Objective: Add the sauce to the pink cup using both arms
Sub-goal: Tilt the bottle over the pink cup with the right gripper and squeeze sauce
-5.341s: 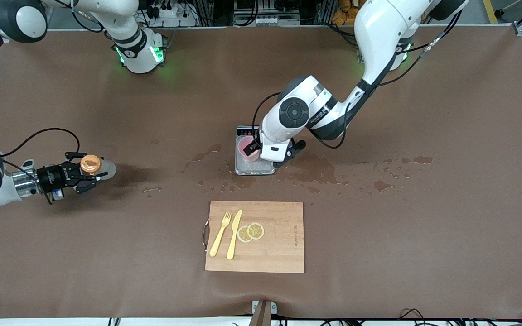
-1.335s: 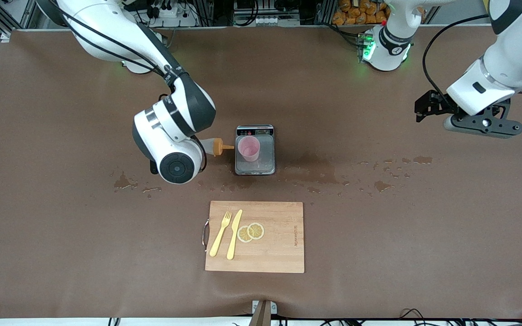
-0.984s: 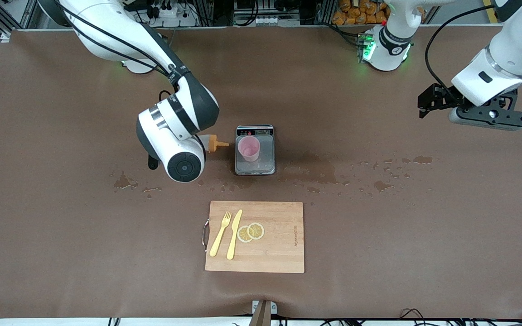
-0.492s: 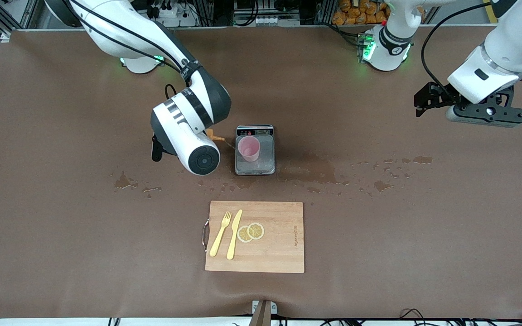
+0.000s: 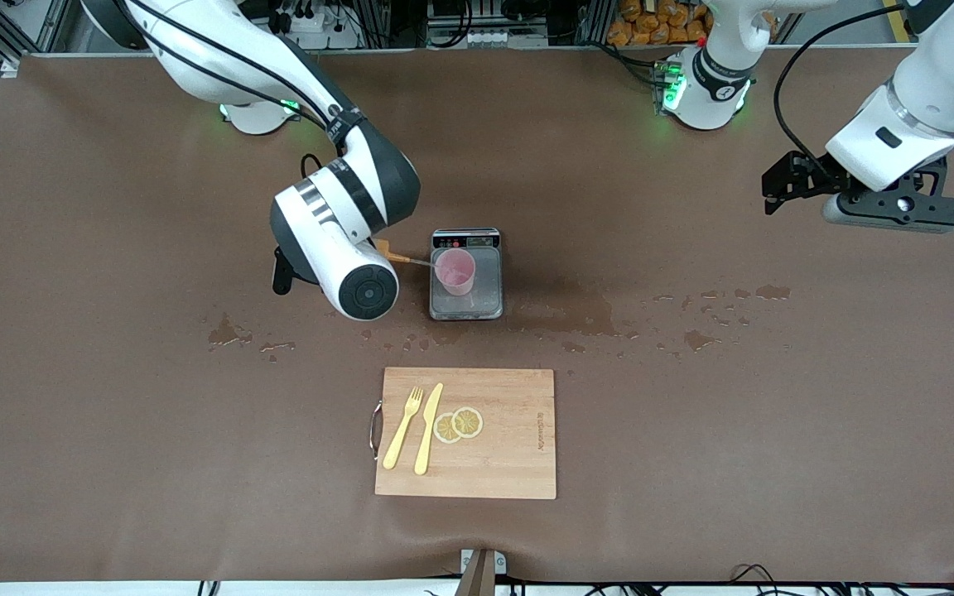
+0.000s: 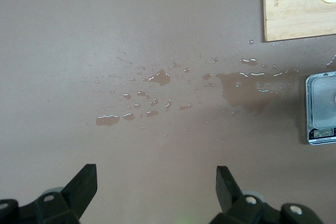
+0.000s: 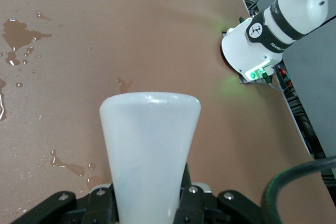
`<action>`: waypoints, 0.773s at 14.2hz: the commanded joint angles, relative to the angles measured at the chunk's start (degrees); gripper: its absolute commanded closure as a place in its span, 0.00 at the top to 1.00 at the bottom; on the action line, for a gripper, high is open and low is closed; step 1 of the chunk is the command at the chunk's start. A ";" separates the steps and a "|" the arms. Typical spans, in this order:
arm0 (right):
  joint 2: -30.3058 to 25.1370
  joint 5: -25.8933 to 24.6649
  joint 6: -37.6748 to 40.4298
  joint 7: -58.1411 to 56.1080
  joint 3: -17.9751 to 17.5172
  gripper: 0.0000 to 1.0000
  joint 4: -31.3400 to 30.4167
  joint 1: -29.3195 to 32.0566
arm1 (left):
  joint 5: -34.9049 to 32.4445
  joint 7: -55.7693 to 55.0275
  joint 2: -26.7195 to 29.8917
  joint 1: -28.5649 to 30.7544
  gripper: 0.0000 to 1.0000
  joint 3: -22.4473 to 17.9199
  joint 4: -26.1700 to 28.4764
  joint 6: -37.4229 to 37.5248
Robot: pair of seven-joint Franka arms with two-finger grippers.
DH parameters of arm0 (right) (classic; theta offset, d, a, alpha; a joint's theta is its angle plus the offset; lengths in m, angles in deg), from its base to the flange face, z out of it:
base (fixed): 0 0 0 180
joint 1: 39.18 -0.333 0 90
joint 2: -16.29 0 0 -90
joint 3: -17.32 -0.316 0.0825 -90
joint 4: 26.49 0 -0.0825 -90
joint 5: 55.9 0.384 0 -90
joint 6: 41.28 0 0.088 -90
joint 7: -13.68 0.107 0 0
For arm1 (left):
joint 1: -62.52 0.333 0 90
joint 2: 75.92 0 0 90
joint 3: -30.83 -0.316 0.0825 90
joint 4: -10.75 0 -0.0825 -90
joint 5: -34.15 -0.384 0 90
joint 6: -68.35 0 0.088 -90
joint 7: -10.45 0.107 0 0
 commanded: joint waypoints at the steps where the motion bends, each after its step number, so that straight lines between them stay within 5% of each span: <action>1: 0.55 -0.56 -0.28 1.92 0.04 0.13 1.89 -0.21 | 0.43 -0.48 0.91 0.13 1.00 -0.36 -0.11 0.99; 11: -0.06 0.58 -0.64 -2.10 -0.49 0.11 1.72 2.95 | 0.78 0.31 0.73 0.57 1.00 -0.97 -0.20 0.90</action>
